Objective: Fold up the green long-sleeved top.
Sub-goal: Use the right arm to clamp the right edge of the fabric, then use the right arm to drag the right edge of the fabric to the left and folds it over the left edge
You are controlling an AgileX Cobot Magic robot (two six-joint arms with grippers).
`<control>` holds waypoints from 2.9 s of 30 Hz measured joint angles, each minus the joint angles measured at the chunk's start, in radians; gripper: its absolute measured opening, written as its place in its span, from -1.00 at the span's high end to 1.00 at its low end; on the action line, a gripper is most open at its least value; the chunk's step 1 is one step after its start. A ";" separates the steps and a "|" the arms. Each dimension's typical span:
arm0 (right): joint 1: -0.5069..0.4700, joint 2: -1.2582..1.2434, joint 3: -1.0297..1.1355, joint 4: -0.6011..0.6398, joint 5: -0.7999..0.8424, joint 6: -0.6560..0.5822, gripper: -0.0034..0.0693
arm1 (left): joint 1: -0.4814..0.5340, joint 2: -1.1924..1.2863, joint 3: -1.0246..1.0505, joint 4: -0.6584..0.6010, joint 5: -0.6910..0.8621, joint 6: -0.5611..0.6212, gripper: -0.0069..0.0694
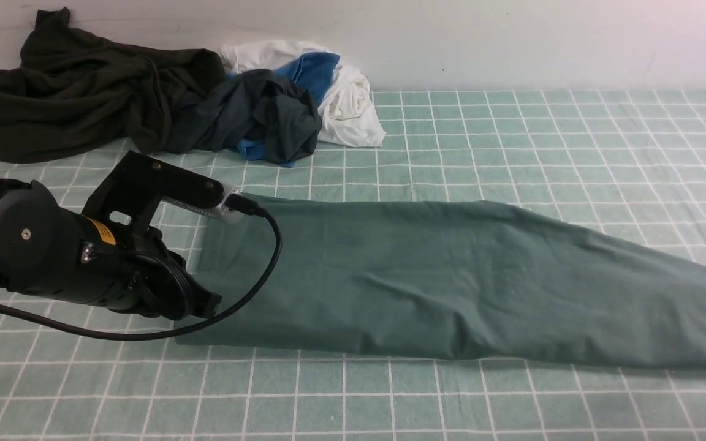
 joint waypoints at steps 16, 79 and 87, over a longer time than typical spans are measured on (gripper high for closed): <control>-0.040 0.375 -0.149 0.005 -0.051 -0.011 -0.47 | 0.000 0.019 0.000 -0.004 0.000 0.000 0.83; 1.043 0.685 -1.096 0.255 0.105 -0.201 0.02 | 0.000 -0.714 0.000 0.176 0.452 -0.008 0.83; 1.043 0.586 -1.218 0.194 0.409 -0.277 -0.24 | 0.000 -0.875 0.007 0.161 0.454 -0.009 0.83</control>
